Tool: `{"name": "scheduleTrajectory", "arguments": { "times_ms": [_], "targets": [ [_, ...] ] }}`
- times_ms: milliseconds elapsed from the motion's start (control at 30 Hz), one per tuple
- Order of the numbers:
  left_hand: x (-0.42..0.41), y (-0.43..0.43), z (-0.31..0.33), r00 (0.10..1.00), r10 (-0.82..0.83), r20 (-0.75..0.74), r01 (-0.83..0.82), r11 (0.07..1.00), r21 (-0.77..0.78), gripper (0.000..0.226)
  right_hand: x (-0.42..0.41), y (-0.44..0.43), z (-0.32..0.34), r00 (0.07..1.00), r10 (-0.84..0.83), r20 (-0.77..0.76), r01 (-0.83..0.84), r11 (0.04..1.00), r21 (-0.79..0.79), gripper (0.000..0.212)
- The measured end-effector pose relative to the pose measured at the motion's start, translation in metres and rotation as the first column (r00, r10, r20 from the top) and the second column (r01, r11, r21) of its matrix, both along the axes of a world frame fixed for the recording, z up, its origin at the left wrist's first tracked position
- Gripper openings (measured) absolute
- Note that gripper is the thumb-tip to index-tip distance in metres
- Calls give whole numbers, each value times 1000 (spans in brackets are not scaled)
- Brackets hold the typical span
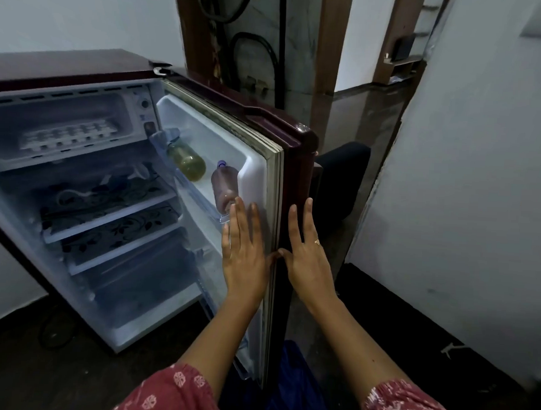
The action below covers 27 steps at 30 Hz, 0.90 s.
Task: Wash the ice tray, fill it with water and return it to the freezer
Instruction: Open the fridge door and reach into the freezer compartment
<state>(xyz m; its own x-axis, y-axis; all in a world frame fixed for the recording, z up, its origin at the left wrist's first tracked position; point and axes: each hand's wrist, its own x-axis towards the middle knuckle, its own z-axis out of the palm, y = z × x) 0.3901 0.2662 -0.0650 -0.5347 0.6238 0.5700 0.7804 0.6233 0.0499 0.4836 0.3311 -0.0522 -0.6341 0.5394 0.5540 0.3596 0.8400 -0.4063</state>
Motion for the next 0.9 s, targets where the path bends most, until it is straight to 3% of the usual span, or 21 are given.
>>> {"name": "scheduleTrajectory", "arguments": {
  "times_ms": [167, 267, 333, 467, 633, 733, 800, 900],
  "targets": [
    [1, 15, 3, 990, 40, -137, -53, 994, -94, 112, 2, 24, 0, 998, -58, 0, 58, 997, -52, 107],
    [3, 23, 8, 975, -18, -221, -6, 995, -105, 95, 3, 36, 3, 996, -84, -3, 83, 990, -118, 103],
    [4, 30, 10, 975, -60, -214, 38, 994, -104, 91, 4, 43, 5, 996, -90, -6, 88, 985, -150, 97],
    [8, 45, 11, 989, -108, -102, 98, 990, -98, 106, 6, 55, 7, 996, -87, -8, 85, 981, -177, 94],
    [5, 51, 9, 982, -174, -79, 170, 984, -50, 97, 9, 60, 10, 993, -111, 30, 115, 976, -185, 89],
    [5, 49, 9, 974, -207, -93, 207, 978, -10, 83, 5, 53, 14, 979, -204, 29, 206, 969, -134, 83],
    [3, 45, 11, 967, -233, -105, 240, 969, 55, 71, -2, 42, 20, 959, -274, -75, 273, 962, -17, 76],
    [-7, 35, 14, 969, -226, -103, 239, 962, 134, 60, -17, 22, 35, 959, -226, -171, 252, 956, 151, 59]
  ]
}}
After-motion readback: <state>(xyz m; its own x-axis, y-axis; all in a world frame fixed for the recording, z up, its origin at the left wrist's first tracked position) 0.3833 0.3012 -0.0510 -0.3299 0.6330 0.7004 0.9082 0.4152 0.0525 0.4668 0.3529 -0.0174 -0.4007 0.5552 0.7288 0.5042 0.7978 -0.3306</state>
